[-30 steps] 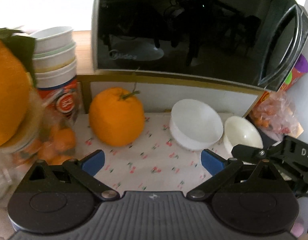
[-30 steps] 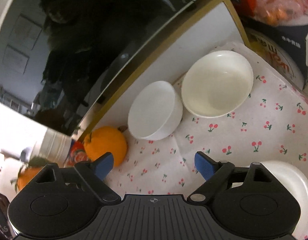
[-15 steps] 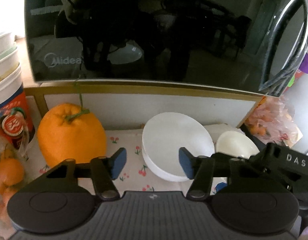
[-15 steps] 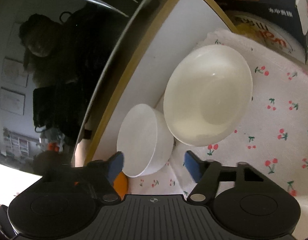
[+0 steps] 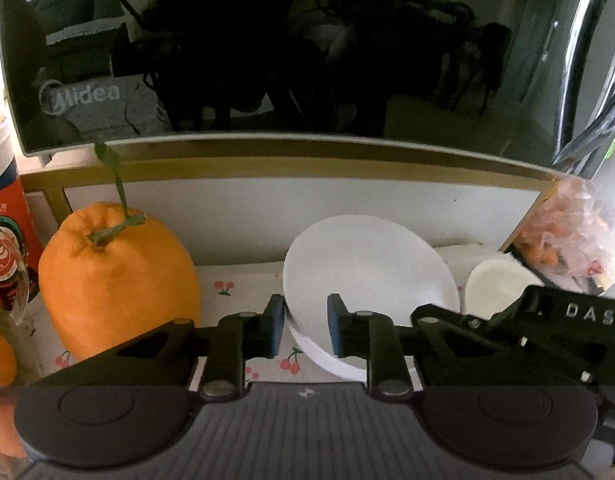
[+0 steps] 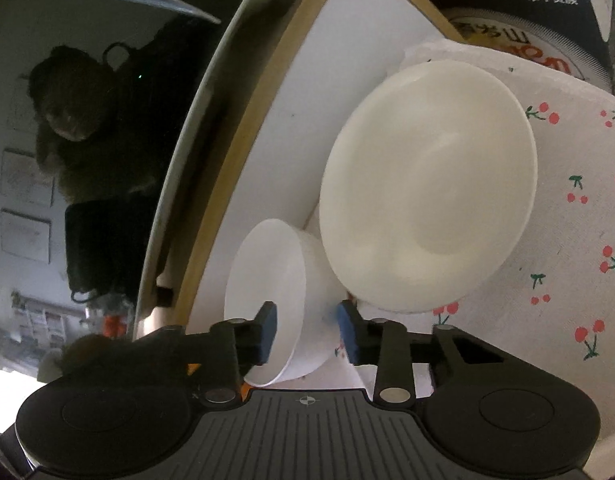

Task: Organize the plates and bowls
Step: 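Grasp the white bowl rim with the right gripper while the left gripper grasps it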

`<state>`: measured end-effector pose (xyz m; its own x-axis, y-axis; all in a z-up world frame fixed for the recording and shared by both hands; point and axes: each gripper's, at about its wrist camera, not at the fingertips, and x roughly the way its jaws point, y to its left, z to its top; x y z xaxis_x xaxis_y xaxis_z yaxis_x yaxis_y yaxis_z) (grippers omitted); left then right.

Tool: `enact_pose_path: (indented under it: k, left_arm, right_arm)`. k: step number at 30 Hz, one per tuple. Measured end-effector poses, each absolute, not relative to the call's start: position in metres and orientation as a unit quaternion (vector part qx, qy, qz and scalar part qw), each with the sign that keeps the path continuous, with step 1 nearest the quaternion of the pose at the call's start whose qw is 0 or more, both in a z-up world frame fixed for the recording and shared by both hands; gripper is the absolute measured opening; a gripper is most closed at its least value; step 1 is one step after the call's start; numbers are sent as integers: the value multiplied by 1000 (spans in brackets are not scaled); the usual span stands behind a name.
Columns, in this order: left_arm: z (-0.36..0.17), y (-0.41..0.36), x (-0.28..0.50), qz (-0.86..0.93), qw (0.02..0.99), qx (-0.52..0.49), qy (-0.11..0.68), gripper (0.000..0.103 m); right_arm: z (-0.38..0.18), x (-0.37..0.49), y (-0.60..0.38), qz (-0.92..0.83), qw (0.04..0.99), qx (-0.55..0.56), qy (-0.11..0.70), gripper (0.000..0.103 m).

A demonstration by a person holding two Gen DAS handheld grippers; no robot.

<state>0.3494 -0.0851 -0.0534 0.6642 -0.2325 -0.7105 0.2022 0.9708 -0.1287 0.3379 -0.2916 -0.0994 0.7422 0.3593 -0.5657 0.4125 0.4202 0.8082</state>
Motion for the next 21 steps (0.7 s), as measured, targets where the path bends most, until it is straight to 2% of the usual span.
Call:
enact_pose_path:
  k: [3, 21]
  left_arm:
    - [-55, -84, 348, -113, 912, -17, 393, 17]
    - [-31, -70, 316, -93, 915, -43, 390, 14]
  right_arm:
    - [-99, 340, -293, -24, 765, 537, 355, 22]
    - [-67, 320, -287, 10, 783, 507, 360, 20]
